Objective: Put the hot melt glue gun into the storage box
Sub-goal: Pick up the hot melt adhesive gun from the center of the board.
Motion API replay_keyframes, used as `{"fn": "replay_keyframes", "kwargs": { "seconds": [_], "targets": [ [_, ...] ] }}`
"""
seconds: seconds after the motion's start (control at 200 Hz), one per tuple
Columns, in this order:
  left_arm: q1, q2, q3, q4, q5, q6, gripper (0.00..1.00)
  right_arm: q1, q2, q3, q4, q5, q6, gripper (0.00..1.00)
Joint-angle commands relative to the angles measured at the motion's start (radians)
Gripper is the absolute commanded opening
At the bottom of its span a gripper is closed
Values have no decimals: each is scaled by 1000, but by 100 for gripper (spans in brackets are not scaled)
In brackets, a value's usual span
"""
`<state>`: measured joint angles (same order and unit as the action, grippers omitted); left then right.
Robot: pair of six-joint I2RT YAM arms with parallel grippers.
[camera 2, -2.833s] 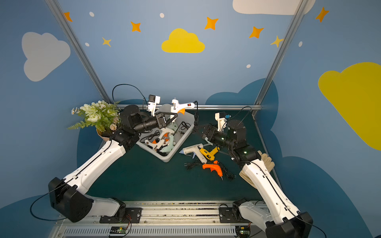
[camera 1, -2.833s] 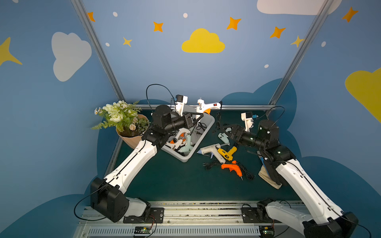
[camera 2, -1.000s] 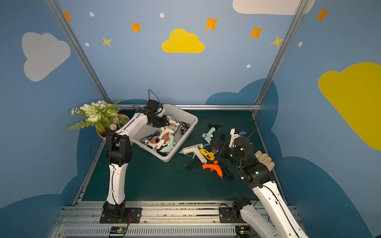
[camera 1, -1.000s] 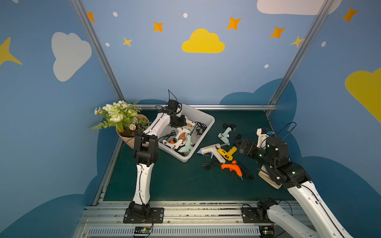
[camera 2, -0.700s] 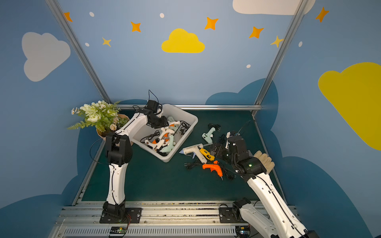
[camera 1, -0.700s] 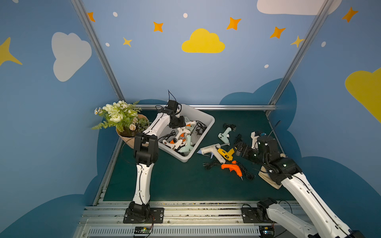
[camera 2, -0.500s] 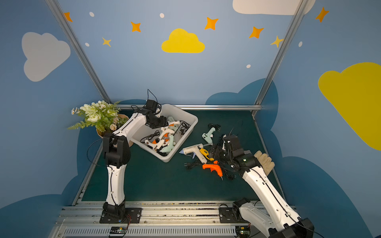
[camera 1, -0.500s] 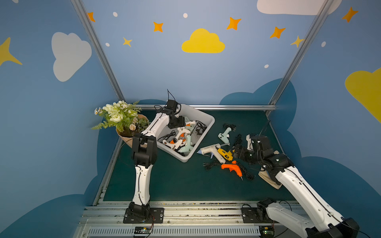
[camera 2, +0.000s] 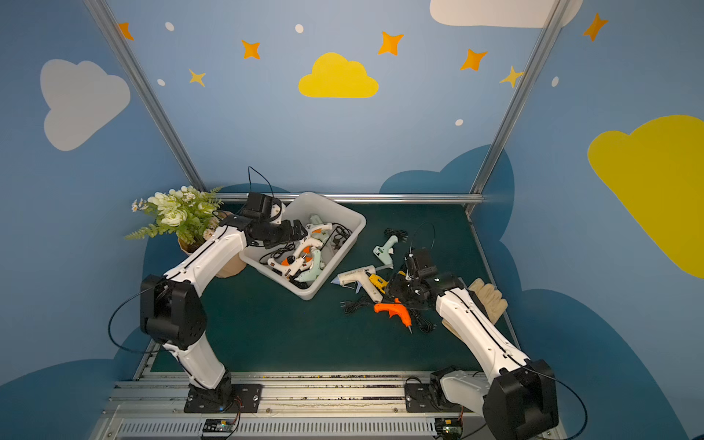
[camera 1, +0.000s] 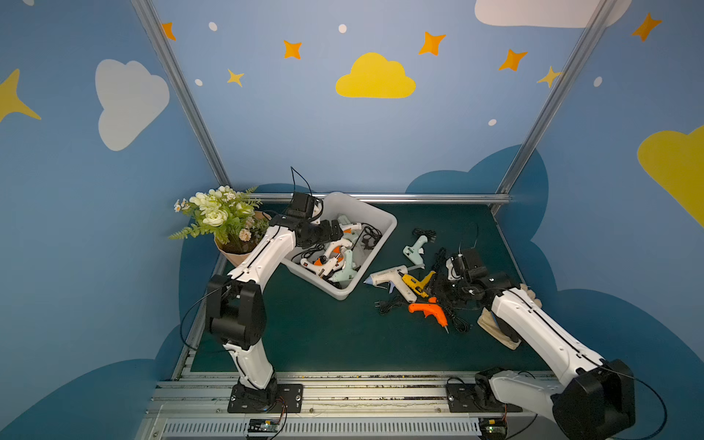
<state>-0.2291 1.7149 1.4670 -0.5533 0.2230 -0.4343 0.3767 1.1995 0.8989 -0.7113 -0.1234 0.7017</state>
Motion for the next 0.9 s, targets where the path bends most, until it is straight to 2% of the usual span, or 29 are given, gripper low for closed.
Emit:
{"fn": "replay_keyframes", "kwargs": {
  "seconds": [0.0, 0.2, 0.31, 0.421, 0.596, 0.741, 0.891],
  "targets": [
    [-1, -123, -121, 118, 44, -68, 100, -20, 39, 5, -23, 32, 17, 67],
    [-12, -349, -368, 256, 43, -144, 100, -62, 163, 92, -23, 97, 58, 63],
    [-13, -445, -471, 313, 20, -175, 100, -100, 271, 168, -25, 69, 67, 60],
    [-14, -521, -527, 325, -36, -181, 100, -129, 414, 269, -39, 14, 14, 55],
    [-13, -608, -600, 357, -104, -174, 100, -151, 647, 436, -90, -49, -47, 41],
    [-12, -648, -618, 334, -140, -153, 100, -150, 764, 492, -90, -47, -51, 39],
    [-10, -674, -623, 322, -147, -136, 100, -151, 794, 478, -74, -31, -43, 42]
  ]
}}
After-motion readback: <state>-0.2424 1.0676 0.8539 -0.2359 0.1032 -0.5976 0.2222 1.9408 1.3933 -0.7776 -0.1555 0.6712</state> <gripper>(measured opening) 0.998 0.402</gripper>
